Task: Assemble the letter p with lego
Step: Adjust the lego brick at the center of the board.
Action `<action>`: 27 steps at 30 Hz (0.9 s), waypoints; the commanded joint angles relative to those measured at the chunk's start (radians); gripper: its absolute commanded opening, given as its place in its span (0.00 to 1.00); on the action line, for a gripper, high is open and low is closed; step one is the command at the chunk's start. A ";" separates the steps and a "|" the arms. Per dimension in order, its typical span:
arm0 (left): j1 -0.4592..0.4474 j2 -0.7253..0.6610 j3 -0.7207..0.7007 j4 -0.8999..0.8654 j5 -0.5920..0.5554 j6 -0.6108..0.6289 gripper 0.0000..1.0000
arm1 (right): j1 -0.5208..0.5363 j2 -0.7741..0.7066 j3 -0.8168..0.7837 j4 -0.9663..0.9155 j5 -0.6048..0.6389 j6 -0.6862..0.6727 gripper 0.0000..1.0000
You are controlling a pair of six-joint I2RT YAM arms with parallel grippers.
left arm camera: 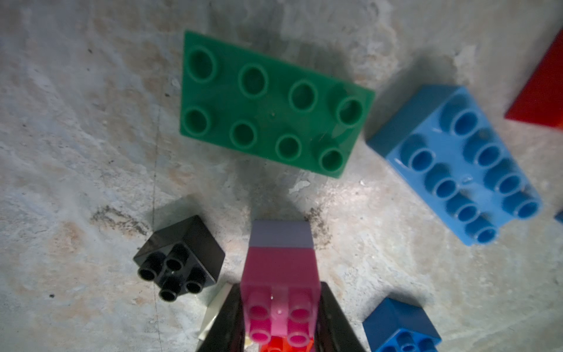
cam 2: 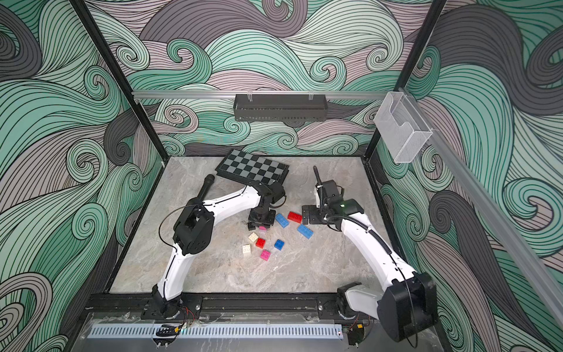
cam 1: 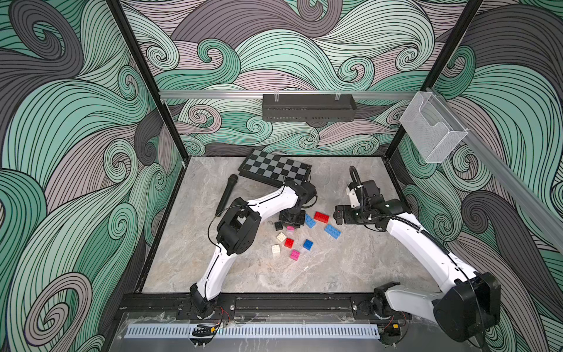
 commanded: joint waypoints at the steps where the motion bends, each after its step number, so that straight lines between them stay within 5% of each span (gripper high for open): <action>1: 0.016 0.095 -0.033 -0.027 -0.024 -0.004 0.15 | 0.004 0.001 -0.007 0.008 -0.014 0.003 0.99; 27: 0.039 0.108 -0.061 -0.083 -0.080 0.024 0.20 | 0.004 -0.013 0.001 -0.002 0.011 0.003 0.99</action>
